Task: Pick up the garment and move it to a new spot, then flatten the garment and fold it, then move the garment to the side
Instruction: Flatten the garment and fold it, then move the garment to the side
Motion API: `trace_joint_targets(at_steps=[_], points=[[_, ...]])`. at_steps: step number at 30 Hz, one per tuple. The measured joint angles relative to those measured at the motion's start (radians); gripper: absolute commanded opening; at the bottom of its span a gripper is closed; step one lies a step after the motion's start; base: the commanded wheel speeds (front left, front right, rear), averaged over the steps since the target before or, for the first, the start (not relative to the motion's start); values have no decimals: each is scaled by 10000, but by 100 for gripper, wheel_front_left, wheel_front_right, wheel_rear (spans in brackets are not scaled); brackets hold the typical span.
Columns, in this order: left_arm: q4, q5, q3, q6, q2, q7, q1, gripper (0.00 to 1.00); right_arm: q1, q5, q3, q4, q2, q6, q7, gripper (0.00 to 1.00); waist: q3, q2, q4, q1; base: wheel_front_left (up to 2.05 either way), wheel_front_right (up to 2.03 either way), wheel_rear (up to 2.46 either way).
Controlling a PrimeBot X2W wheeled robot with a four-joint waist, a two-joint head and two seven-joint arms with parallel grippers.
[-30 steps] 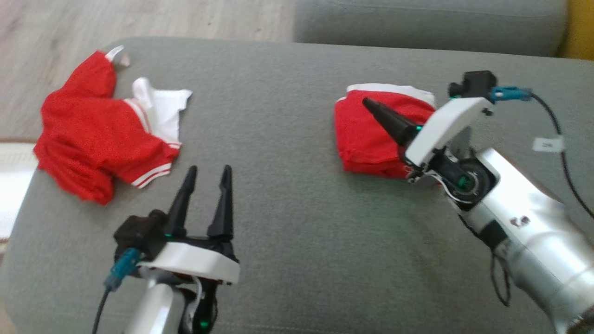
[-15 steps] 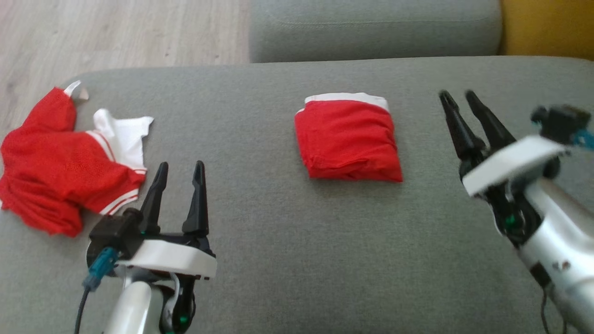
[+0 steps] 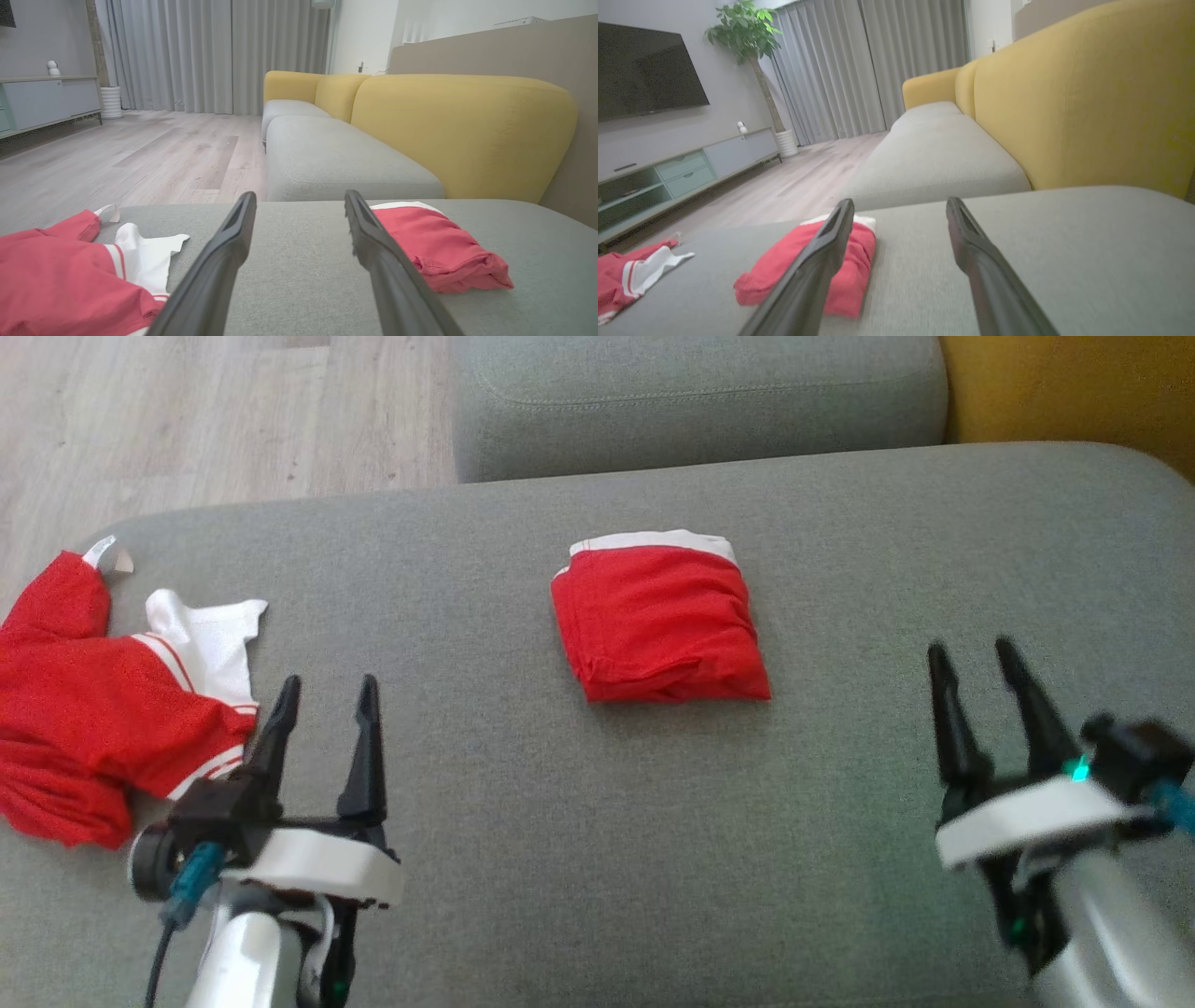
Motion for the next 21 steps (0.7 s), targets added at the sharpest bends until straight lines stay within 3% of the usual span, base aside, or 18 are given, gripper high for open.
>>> trace_joint_targets(at_steps=[6, 21], points=[[169, 121, 213, -17, -4, 0, 174, 100, 1107, -1225, -665, -284, 826, 0, 0, 100, 151, 0, 14, 0, 0, 0, 0], [167, 209, 238, -107, -48, 0, 142, 100, 1012, -1977, -1350, -711, 995, 0, 552, 100, 542, -1, 275, 0, 0, 0, 0]])
